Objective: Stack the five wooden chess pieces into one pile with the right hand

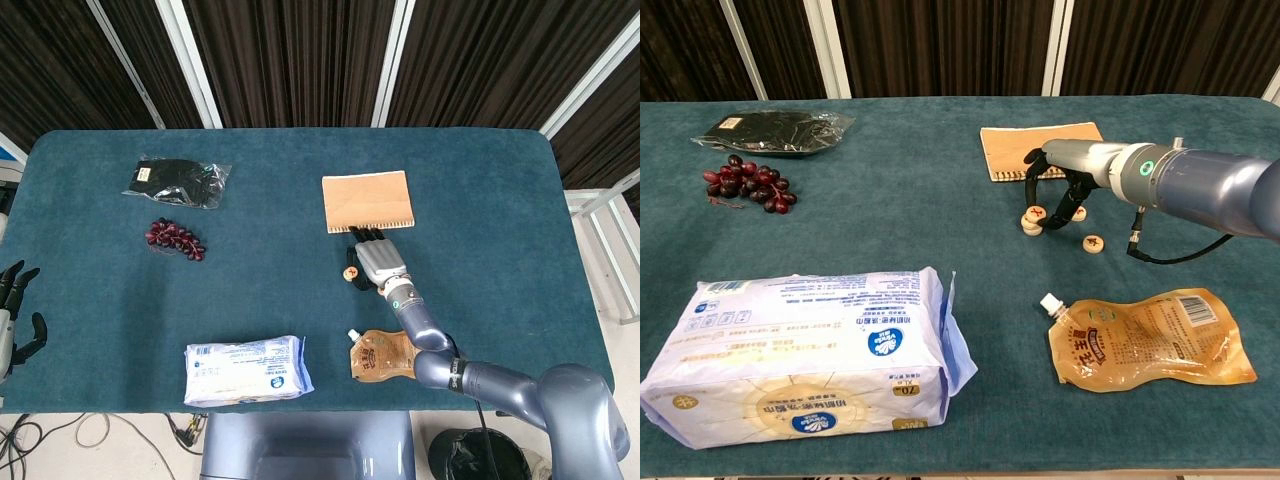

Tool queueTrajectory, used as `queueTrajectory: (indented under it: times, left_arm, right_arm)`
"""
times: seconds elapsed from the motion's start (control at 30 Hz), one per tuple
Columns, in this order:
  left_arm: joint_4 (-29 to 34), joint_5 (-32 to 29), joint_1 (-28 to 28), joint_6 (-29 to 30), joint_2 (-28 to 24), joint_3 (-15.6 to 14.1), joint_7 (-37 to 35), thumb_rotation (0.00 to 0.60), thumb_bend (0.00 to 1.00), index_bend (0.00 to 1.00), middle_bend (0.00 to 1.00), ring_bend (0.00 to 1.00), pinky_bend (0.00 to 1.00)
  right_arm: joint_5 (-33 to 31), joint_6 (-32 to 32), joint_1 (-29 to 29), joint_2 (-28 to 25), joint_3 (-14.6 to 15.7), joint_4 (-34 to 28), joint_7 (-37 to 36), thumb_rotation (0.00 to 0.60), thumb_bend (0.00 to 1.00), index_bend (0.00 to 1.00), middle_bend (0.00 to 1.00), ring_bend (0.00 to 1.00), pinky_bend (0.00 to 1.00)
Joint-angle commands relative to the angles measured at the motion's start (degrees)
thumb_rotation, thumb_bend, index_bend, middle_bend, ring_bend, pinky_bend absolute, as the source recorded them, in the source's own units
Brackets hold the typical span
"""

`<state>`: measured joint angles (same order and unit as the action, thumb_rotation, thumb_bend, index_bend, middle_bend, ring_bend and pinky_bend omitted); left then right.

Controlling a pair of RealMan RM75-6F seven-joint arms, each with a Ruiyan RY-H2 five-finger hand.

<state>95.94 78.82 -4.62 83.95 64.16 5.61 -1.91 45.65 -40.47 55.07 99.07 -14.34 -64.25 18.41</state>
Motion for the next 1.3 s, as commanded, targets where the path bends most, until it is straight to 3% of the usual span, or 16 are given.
queueTrajectory:
  times: [0.03,0.73,1.3]
  left_arm:
    - [0.0,0.0,0.0,0.0,0.0,0.0,0.0,0.6,0.62,0.14,0.0,0.0,0.0]
    - [0.0,0.0,0.0,-0.1,0.0,0.0,0.1,0.6,0.62,0.14,0.0,0.0,0.0]
    - [0.0,0.0,0.0,-0.1,0.0,0.0,0.0,0.6,0.62,0.14,0.0,0.0,0.0]
  right_arm:
    - [0.0,0.0,0.1,0.0,0.1,0.0,0.0,0.6,0.4,0.52,0.0,0.0,0.0]
    - [-1.3,-0.1,0.6,-0.1,0.3,-0.3,0.9,0.6,0.41,0.44,0.0,0.0,0.0]
    - [-1.3,-0.2,0.8,-0.3,0.6,-1.0,0.9,0.6,0.41,0.44,0.0,0.0,0.0]
